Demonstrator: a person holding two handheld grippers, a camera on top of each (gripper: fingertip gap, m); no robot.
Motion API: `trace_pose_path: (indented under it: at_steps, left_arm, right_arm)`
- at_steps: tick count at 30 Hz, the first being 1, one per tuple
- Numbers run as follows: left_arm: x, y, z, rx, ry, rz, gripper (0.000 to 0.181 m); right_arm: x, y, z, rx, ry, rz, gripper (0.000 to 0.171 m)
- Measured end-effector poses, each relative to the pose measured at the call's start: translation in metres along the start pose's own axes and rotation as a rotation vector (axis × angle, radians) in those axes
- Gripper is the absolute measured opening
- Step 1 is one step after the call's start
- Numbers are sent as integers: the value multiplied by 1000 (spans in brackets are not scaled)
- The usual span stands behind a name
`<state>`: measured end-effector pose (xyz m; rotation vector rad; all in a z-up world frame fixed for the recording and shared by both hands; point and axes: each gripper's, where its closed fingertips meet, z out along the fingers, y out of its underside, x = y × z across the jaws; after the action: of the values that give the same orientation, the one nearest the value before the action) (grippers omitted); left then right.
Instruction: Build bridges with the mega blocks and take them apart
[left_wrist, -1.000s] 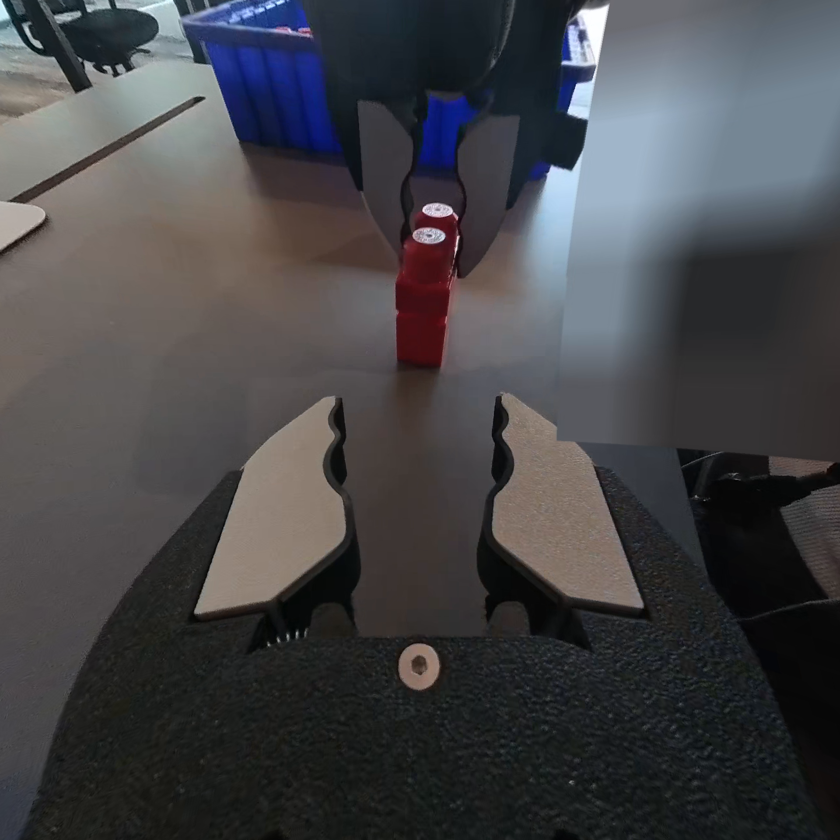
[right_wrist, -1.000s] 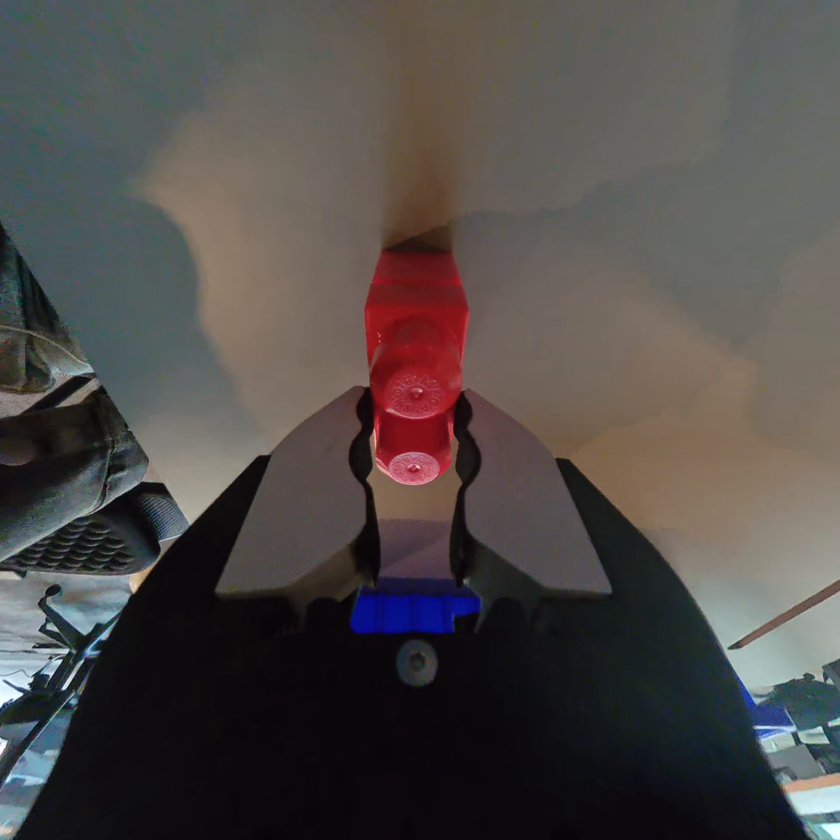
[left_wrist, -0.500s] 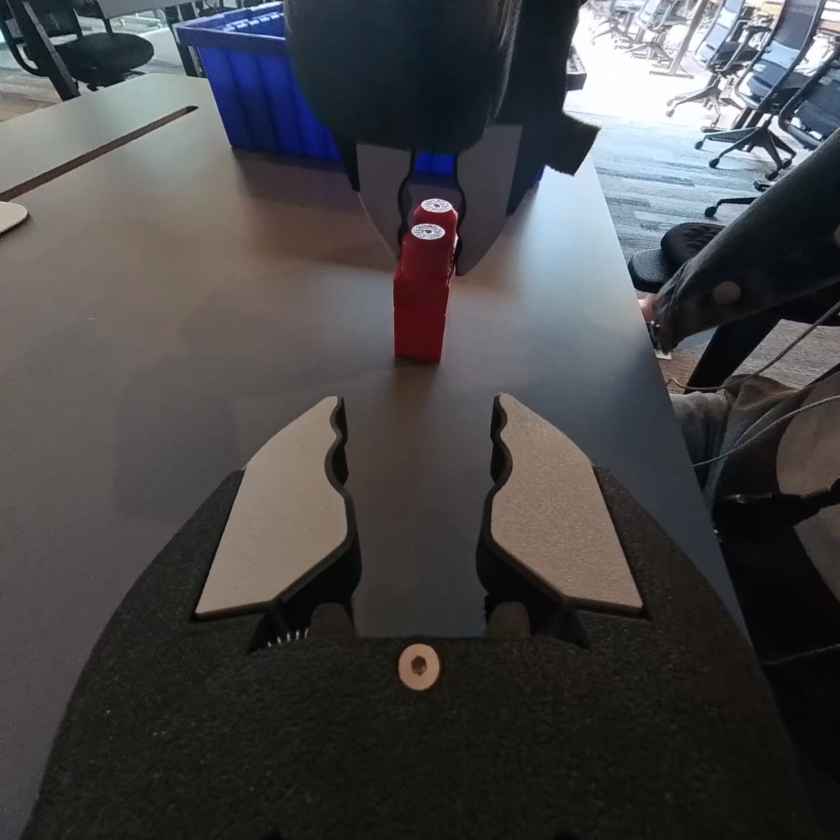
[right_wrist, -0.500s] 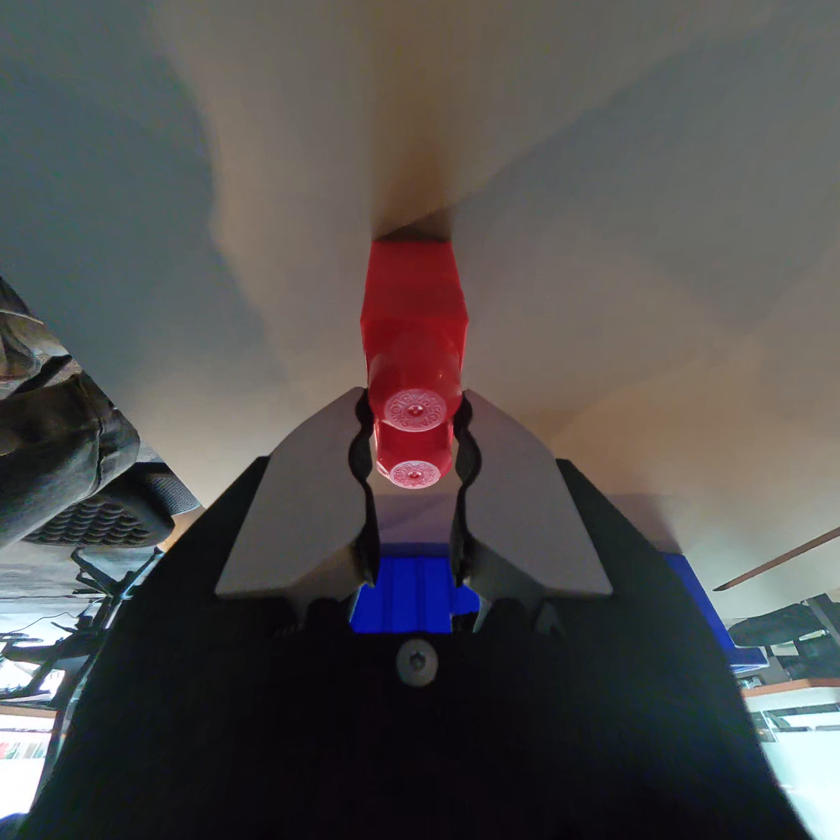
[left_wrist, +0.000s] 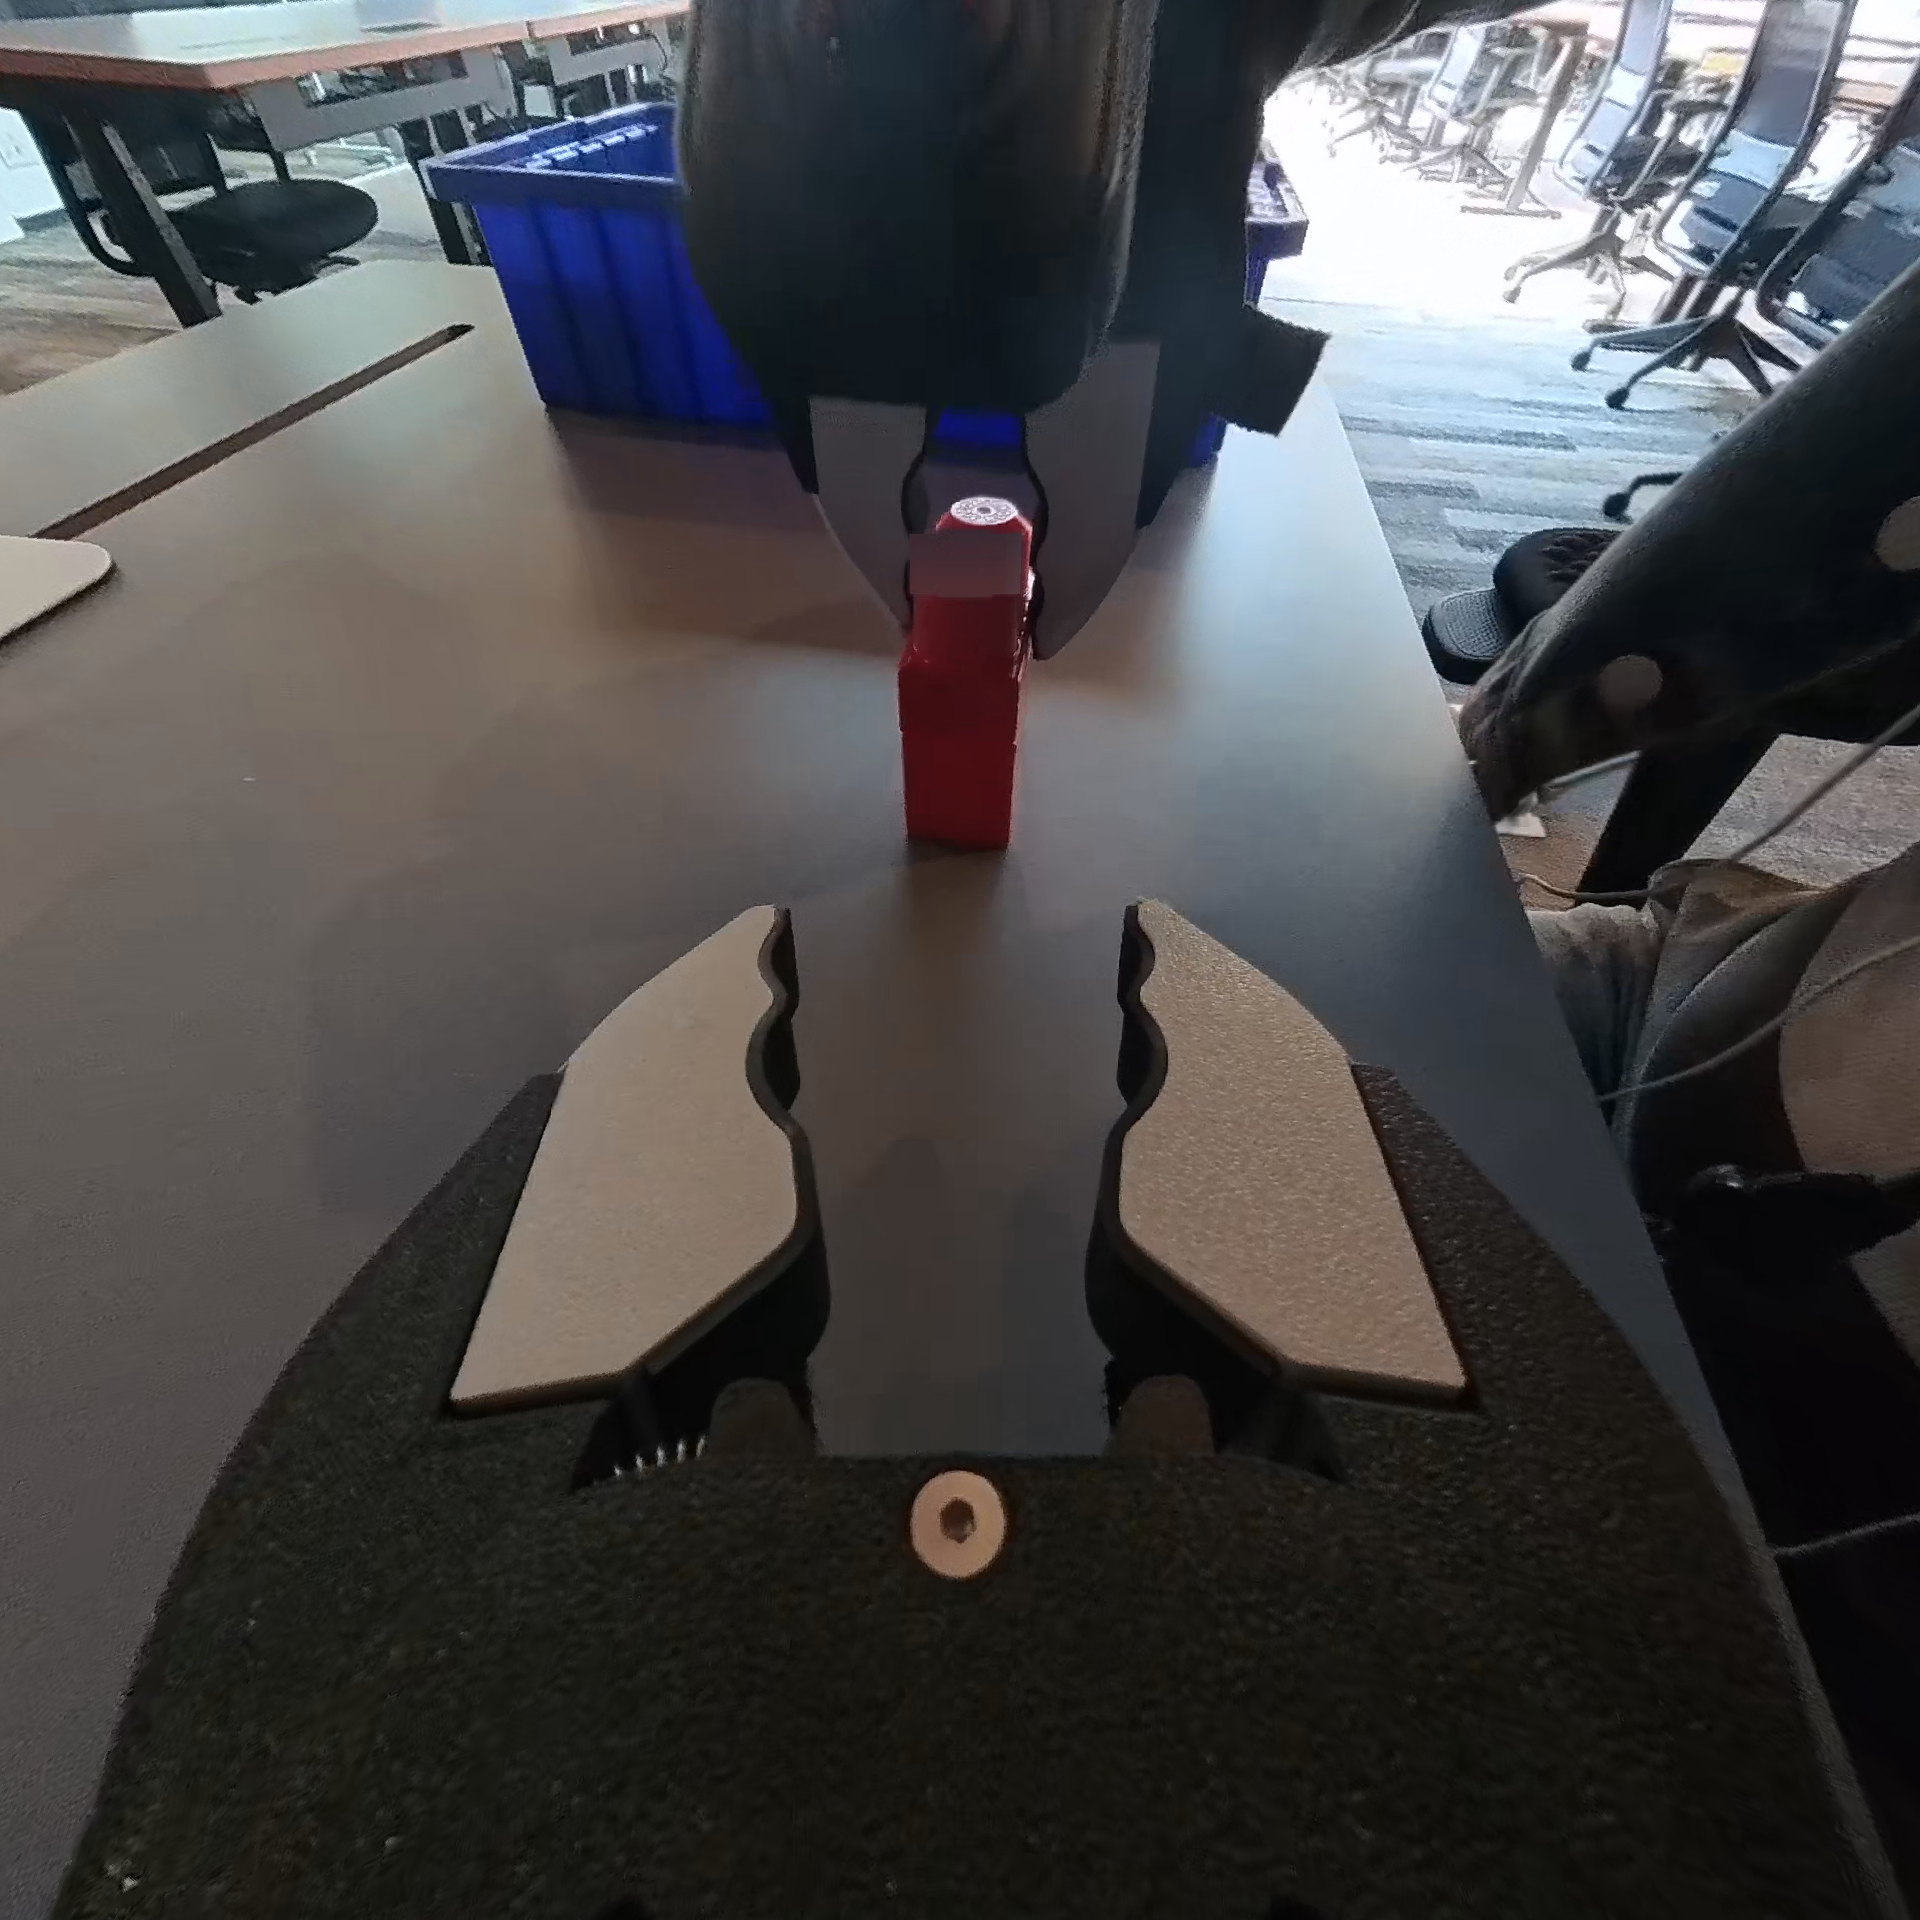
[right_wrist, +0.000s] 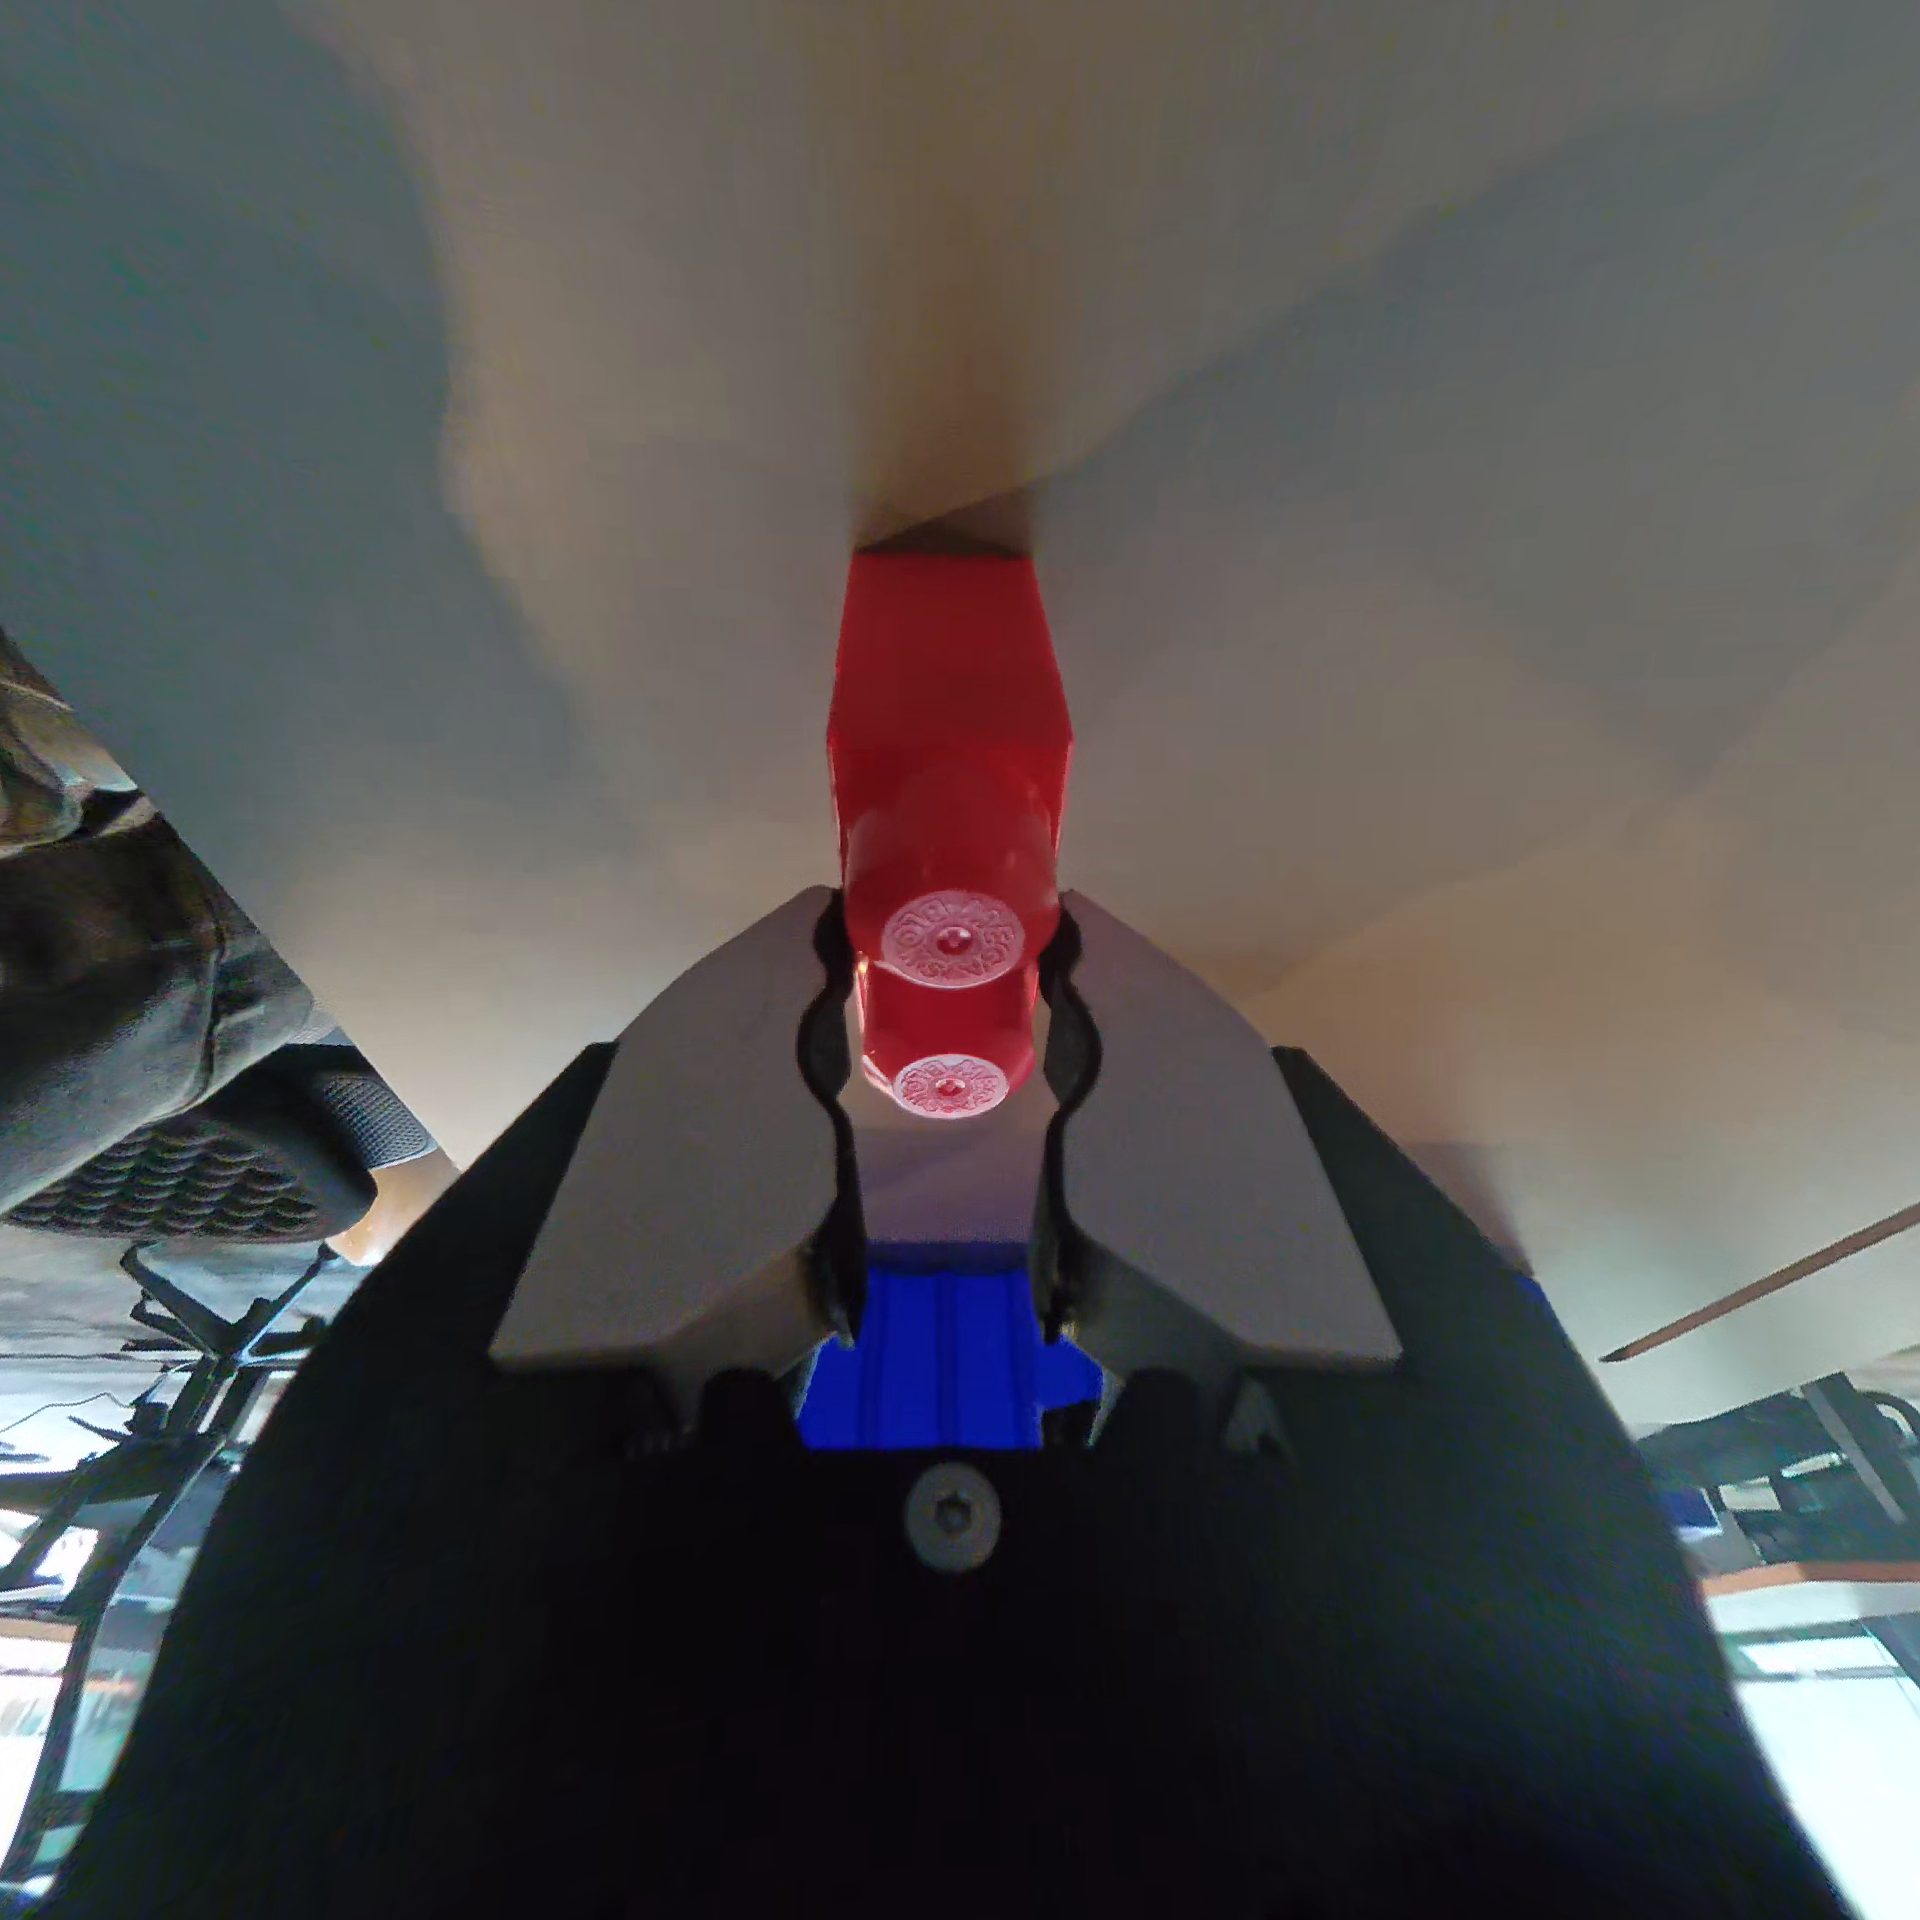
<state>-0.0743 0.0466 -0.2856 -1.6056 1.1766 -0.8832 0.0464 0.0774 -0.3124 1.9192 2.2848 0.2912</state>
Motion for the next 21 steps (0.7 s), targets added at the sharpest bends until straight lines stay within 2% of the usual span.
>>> trace_pose_path:
  at_steps: [4, 8, 12, 15, 18, 21]
  left_arm:
    - [-2, -2, -3, 24, -15, 8, 59]
    - [-5, -2, -4, 29, -28, 1, 58]
    - [-5, -2, -3, 28, -27, 5, 58]
    - [-5, -3, -4, 32, -29, 2, 58]
    - [-5, -4, -4, 41, -26, 0, 58]
    - [-6, -4, -5, 46, -28, -3, 58]
  right_arm:
    - [-2, 10, -13, 39, -56, 49, 34]
    - [21, 54, -55, 98, -76, 230, 34]
    - [52, 134, -94, 116, -103, 502, 34]
    - [75, 207, -107, 100, -124, 738, 34]
    - [92, 278, -100, 64, -141, 964, 34]
    - [101, 336, -78, 16, -180, 1138, 34]
